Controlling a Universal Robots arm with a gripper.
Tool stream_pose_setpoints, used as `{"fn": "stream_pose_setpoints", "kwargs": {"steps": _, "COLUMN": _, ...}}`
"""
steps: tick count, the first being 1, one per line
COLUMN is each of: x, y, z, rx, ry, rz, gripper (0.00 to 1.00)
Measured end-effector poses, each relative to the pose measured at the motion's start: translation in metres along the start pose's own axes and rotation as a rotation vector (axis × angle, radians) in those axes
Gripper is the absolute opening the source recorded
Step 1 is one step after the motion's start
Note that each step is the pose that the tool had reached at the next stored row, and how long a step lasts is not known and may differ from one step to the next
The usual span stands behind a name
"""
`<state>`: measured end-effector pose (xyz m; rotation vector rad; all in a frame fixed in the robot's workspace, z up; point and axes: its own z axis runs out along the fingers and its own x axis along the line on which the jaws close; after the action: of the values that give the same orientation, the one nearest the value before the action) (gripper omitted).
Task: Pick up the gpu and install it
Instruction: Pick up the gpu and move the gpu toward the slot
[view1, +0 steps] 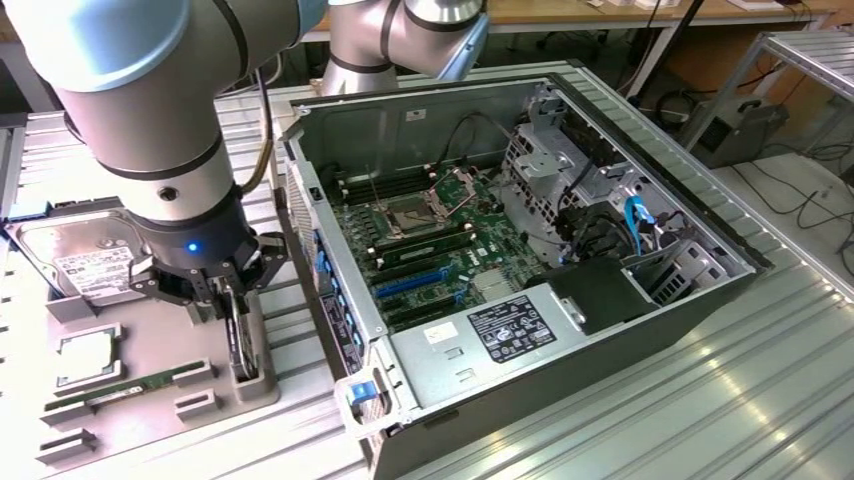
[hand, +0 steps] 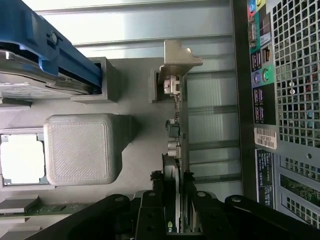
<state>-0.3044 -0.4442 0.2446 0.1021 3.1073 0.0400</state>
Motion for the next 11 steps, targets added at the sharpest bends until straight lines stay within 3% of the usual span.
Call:
{"fn": "stream_pose_setpoints", "kwargs": {"steps": 6, "x": -0.0004, "y": -0.0002, "z": -0.0008, "rx": -0.0019, "ry": 0.0034, "rz": -0.061, "gripper": 0.26}}
{"fn": "stream_pose_setpoints", "kwargs": {"steps": 11, "x": -0.0034, "y": -0.0004, "z": -0.007, "rx": -0.0026, "ry": 0.0042, "rz": -0.074, "gripper": 0.26}}
